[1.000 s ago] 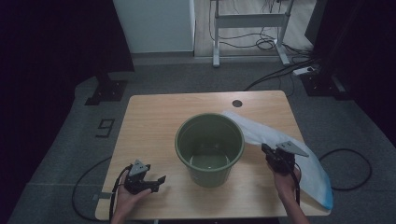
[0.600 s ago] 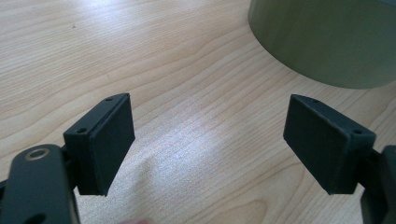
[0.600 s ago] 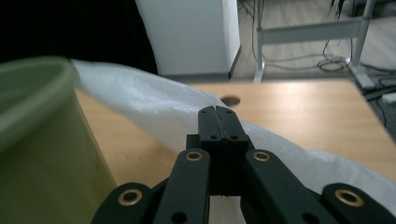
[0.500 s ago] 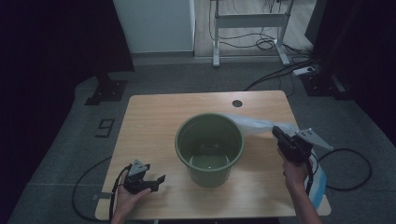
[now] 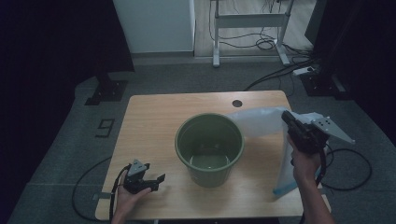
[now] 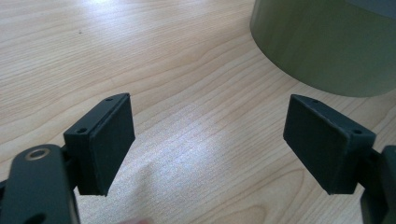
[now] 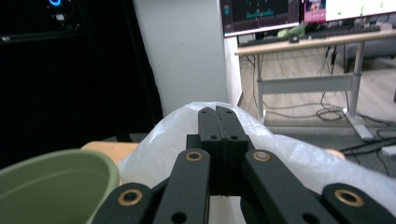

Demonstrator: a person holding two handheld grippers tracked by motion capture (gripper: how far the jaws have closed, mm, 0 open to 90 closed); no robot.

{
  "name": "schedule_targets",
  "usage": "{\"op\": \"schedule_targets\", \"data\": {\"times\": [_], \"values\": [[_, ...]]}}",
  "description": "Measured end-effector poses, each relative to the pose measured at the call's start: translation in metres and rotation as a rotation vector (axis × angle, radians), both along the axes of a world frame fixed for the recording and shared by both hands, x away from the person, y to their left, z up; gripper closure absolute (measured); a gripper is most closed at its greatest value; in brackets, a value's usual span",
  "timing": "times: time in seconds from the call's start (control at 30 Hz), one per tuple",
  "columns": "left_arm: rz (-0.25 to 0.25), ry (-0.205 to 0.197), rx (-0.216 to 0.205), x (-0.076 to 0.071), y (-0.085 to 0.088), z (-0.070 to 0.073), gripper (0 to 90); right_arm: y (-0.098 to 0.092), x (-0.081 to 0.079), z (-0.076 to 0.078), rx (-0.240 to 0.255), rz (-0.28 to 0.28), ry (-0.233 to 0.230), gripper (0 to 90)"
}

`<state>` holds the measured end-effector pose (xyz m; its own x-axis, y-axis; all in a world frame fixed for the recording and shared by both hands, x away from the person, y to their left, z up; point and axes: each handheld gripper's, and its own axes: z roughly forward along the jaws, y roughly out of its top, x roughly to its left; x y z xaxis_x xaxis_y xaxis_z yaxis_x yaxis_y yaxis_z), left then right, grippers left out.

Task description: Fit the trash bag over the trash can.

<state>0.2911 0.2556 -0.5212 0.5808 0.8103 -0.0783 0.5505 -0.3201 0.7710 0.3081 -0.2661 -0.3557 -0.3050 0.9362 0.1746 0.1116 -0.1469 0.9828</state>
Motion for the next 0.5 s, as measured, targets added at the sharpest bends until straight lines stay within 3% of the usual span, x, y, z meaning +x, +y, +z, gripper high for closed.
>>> {"op": "schedule_targets", "data": {"times": [0.5], "values": [[-0.003,0.001,-0.001,0.0,-0.002,0.0,16.3,-0.002,-0.025,0.049,0.012,0.043,-0.13,89.5]]}}
